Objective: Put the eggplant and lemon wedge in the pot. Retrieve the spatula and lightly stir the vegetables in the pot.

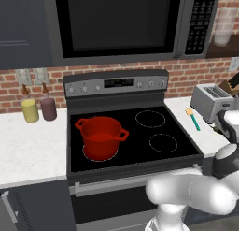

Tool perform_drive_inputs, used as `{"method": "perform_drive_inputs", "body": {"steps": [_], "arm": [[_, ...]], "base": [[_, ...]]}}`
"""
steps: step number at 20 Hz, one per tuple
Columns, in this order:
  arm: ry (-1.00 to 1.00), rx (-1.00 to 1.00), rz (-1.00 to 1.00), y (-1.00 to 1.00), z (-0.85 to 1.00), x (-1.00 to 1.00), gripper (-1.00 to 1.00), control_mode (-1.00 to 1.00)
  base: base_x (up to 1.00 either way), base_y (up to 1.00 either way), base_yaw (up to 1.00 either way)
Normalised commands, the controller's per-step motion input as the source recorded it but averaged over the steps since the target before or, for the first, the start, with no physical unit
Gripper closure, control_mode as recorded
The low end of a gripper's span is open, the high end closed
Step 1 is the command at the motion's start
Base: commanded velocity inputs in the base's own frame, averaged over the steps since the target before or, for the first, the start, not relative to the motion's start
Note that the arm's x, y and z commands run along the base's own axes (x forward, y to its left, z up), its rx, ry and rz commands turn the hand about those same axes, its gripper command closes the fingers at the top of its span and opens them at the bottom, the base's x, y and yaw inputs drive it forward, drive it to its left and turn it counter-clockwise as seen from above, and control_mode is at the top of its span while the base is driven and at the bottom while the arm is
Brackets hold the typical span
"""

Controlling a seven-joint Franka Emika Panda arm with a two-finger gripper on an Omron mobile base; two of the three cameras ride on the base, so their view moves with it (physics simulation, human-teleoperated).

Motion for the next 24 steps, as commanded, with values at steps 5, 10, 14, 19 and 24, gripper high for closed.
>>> {"method": "perform_drive_inputs", "body": {"steps": [5, 10, 14, 19, 24], "arm": [[0.07, 0.04, 0.09, -0.37, -0.51, 0.7, -1.0, -1.0], [0.03, 0.0, 0.07, -0.23, -0.36, 0.4, -1.0, -1.0], [0.08, 0.0, 0.06, -0.1, -0.23, 0.44, -1.0, -1.0], [0.04, 0.0, 0.09, -0.21, -0.34, 0.24, -1.0, -1.0], [0.0, 0.0, 0.08, -0.21, -0.2, 0.14, -1.0, -1.0]], "base": [[0.0, 0.0, 0.0], [0.0, 0.0, 0.0], [0.0, 0.0, 0.0], [0.0, 0.0, 0.0], [0.0, 0.0, 0.0]]}}
